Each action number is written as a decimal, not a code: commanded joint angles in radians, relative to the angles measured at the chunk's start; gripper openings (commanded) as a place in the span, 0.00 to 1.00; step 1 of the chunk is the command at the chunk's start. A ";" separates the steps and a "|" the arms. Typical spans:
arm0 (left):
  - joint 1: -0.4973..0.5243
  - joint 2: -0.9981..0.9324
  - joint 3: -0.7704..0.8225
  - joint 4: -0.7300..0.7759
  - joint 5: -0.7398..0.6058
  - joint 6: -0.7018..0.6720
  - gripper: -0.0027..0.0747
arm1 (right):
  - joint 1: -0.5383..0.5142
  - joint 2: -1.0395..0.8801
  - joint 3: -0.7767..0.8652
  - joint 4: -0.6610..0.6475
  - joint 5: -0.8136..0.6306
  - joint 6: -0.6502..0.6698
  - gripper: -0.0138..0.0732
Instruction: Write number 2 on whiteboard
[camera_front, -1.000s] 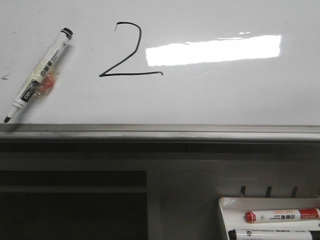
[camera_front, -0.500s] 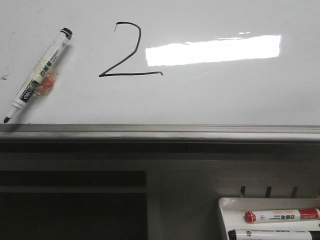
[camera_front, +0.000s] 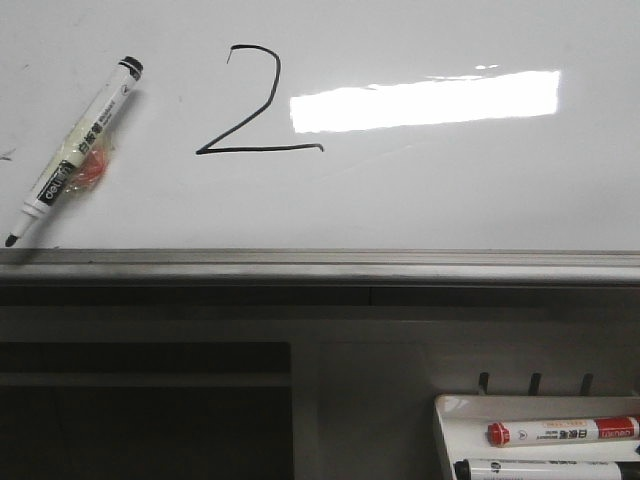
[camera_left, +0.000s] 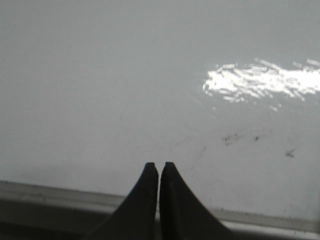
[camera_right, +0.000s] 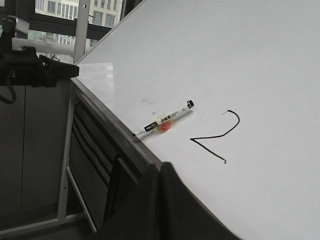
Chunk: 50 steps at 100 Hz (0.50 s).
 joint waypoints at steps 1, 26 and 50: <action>0.003 -0.028 0.010 0.007 0.024 -0.001 0.01 | -0.002 0.010 -0.026 0.009 -0.069 0.001 0.09; 0.003 -0.028 0.010 0.010 0.188 -0.001 0.01 | -0.002 0.010 -0.026 0.009 -0.069 0.001 0.09; 0.003 -0.028 0.010 0.007 0.190 -0.001 0.01 | -0.002 0.010 -0.026 0.009 -0.069 0.001 0.09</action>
